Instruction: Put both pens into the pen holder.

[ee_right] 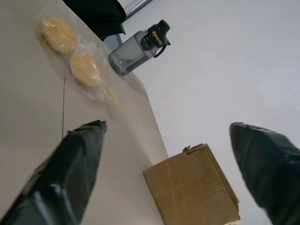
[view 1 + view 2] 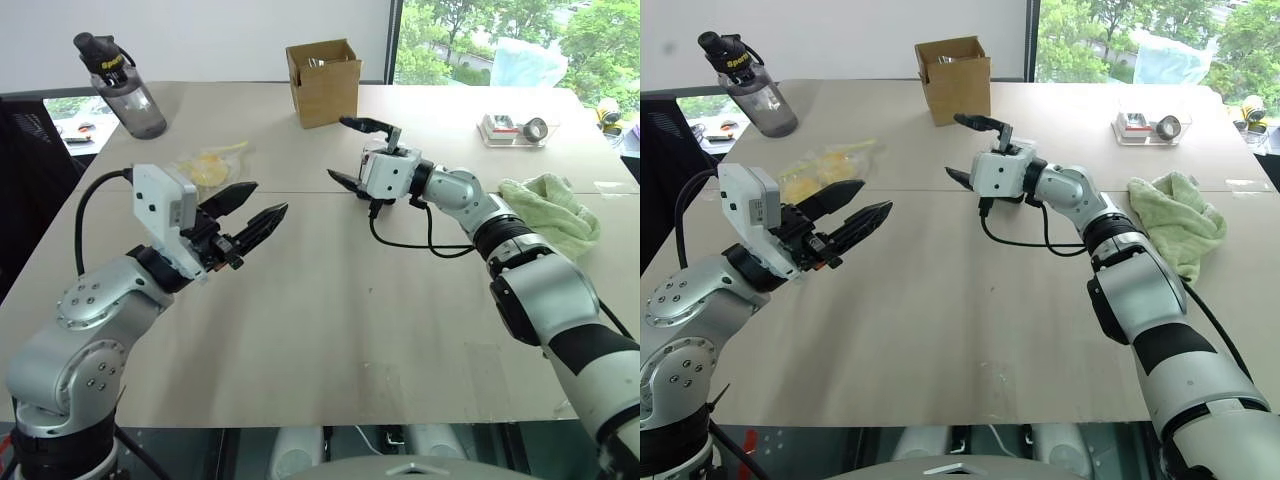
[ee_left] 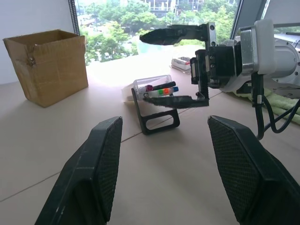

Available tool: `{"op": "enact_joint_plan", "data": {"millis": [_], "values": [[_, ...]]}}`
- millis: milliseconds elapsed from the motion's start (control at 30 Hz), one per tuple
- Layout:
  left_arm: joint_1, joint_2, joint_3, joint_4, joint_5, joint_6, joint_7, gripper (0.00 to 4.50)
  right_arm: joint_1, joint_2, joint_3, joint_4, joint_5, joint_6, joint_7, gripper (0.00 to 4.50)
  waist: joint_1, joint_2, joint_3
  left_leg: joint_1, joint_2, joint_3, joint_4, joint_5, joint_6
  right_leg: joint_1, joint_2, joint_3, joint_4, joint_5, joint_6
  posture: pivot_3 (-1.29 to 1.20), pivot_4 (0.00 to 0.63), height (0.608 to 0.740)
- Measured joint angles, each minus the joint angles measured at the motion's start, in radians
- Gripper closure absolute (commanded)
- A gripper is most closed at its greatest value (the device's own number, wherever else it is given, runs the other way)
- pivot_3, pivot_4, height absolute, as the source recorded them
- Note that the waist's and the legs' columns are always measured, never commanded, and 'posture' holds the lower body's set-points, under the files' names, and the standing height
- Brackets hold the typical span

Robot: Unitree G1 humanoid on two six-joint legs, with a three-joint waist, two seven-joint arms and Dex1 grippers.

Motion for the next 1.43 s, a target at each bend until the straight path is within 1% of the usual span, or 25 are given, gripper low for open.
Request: {"op": "enact_joint_plan", "data": {"millis": [400, 500, 533, 567, 600, 700, 767, 800, 867, 933, 967, 1033, 1067, 1100, 1267, 1333, 1433], "values": [[-0.009, 0.0, -0.009, 0.022, 0.012, -0.012, -0.011, 1.52, 0.001, -0.003, -0.025, 0.001, 0.03, -0.005, 0.025, 0.02, 0.0, 0.0, 0.0, 0.0, 0.0, 0.0, 0.0, 0.0, 0.0, 0.0, 0.0, 0.0, 0.0, 0.0, 0.0, 0.0, 0.15, 0.736], [-0.015, -0.001, -0.019, 0.023, 0.014, -0.013, -0.012, 1.52, 0.021, -0.008, -0.043, -0.009, 0.073, -0.033, 0.085, 0.02, 0.0, 0.0, 0.0, 0.0, 0.0, 0.0, 0.0, 0.0, 0.0, 0.0, 0.0, 0.0, 0.0, 0.0, 0.0, 0.0, 0.15, 0.736], [-0.02, -0.003, -0.024, 0.023, 0.015, -0.014, -0.012, 1.52, 0.047, -0.01, -0.061, -0.02, 0.109, -0.046, 0.134, 0.02, 0.001, 0.0, 0.0, 0.0, 0.0, 0.0, 0.0, 0.0, 0.0, 0.0, 0.0, 0.0, 0.0, 0.0, 0.0, 0.0, 0.15, 0.736], [-0.02, -0.003, -0.024, 0.023, 0.015, -0.015, -0.011, 1.52, 0.06, -0.01, -0.067, -0.02, 0.124, -0.052, 0.154, 0.02, 0.001, 0.0, 0.0, 0.0, 0.0, 0.0, 0.0, 0.0, 0.0, 0.0, 0.0, 0.0, 0.0, 0.0, 0.0, 0.0, 0.15, 0.736], [-0.021, -0.005, -0.028, 0.023, 0.015, -0.016, -0.011, 1.52, 0.09, -0.011, -0.083, -0.04, 0.173, -0.052, 0.218, 0.02, 0.002, 0.0, 0.0, 0.0, 0.0, 0.0, 0.0, 0.0, 0.0, 0.001, 0.0, 0.0, -0.001, 0.0, 0.0, 0.0, 0.15, 0.736], [-0.001, -0.013, -0.032, 0.022, 0.012, -0.016, -0.012, 1.52, 0.212, -0.024, -0.124, -0.142, 0.341, -0.019, 0.416, 0.02, 0.003, 0.0, 0.0, 0.0, 0.0, 0.0, 0.0, 0.0, 0.0, 0.002, -0.001, -0.001, -0.001, 0.0, 0.0, 0.0, 0.15, 0.736], [0.039, -0.013, -0.034, 0.019, 0.012, -0.015, -0.023, 1.52, 0.328, -0.066, -0.139, -0.287, 0.463, 0.072, 0.552, 0.02, 0.005, 0.0, 0.0, 0.0, 0.0, -0.001, 0.0, 0.0, 0.0, 0.002, -0.002, -0.003, -0.001, 0.0, 0.0, 0.0, 0.15, 0.736], [0.058, -0.013, -0.04, 0.019, 0.016, -0.016, -0.028, 1.52, 0.391, -0.096, -0.141, -0.379, 0.515, 0.134, 0.599, 0.02, 0.007, 0.001, 0.0, 0.0, 0.0, -0.001, 0.0, 0.0, 0.0, 0.002, -0.003, -0.003, -0.001, 0.0, 0.001, 0.0, 0.15, 0.736], [0.111, -0.014, -0.051, 0.019, 0.035, -0.016, -0.043, 1.52, 0.571, -0.186, -0.148, -0.63, 0.616, 0.314, 0.665, 0.02, 0.01, 0.001, 0.001, -0.001, 0.0, -0.002, -0.001, 0.0, 0.0, 0.002, -0.004, -0.005, -0.001, 0.0, 0.001, 0.0, 0.15, 0.736], [0.151, -0.02, -0.071, 0.014, 0.058, -0.035, -0.051, 1.52, 0.711, -0.245, -0.155, -0.83, 0.669, 0.478, 0.661, 0.02, 0.009, 0.002, 0.0, 0.0, 0.0, -0.002, -0.001, 0.0, 0.0, 0.002, -0.004, -0.005, -0.001, 0.0, 0.001, 0.0, 0.15, 0.736], [0.172, -0.023, -0.08, 0.011, 0.072, -0.043, -0.056, 1.52, 0.761, -0.263, -0.158, -0.896, 0.685, 0.54, 0.653, 0.02, 0.005, 0.002, 0.001, 0.001, 0.0, -0.001, -0.001, 0.0, 0.0, 0.003, -0.004, -0.005, 0.0, 0.0, 0.001, 0.0, 0.15, 0.736], [0.262, -0.046, -0.125, 0.002, 0.151, -0.117, -0.075, 1.52, 0.962, -0.325, -0.195, -1.149, 0.752, 0.762, 0.587, 0.02, 0.004, 0.004, 0.0, 0.002, 0.0, -0.001, -0.002, 0.0, 0.001, 0.003, -0.004, -0.005, 0.0, 0.0, 0.0, 0.0, 0.15, 0.736], [0.287, -0.051, -0.134, 0.006, 0.174, -0.131, -0.079, 1.52, 1.002, -0.336, -0.202, -1.183, 0.763, 0.809, 0.575, 0.02, 0.003, 0.004, 0.0, 0.003, 0.0, -0.001, -0.002, -0.001, 0.001, 0.003, -0.004, -0.005, 0.0, 0.0, 0.0, 0.0, 0.15, 0.736], [0.316, -0.059, -0.157, 0.014, 0.227, -0.175, -0.084, 1.52, 1.094, -0.355, -0.226, -1.287, 0.793, 0.909, 0.531, 0.02, 0.006, 0.005, 0.0, 0.002, 0.0, -0.001, -0.002, -0.002, 0.004, 0.003, -0.003, -0.005, 0.0, 0.0, 0.0, 0.0, 0.15, 0.736], [0.416, -0.096, -0.168, 0.081, 0.319, -0.289, -0.115, 1.52, 1.349, -0.405, -0.285, -1.526, 0.844, 1.105, 0.452, 0.02, 0.01, 0.005, 0.0, 0.003, -0.001, -0.001, -0.001, -0.003, 0.005, 0.004, -0.003, -0.004, -0.001, -0.001, 0.001, 0.0, 0.15, 0.736], [0.432, -0.113, -0.178, 0.128, 0.348, -0.329, -0.126, 1.52, 1.404, -0.405, -0.316, -1.564, 0.861, 1.158, 0.428, 0.02, 0.008, 0.004, 0.0, 0.002, -0.001, 0.0, 0.0, -0.003, 0.005, 0.004, -0.002, -0.004, -0.001, -0.002, 0.004, 0.0, 0.15, 0.736], [0.434, -0.133, -0.187, 0.177, 0.384, -0.385, -0.141, 1.52, 1.44, -0.396, -0.344, -1.599, 0.866, 1.184, 0.405, 0.02, 0.009, 0.004, -0.001, 0.003, -0.001, 0.0, 0.0, -0.003, 0.006, 0.004, -0.001, -0.003, -0.001, -0.003, 0.005, 0.0, 0.15, 0.736]]}}
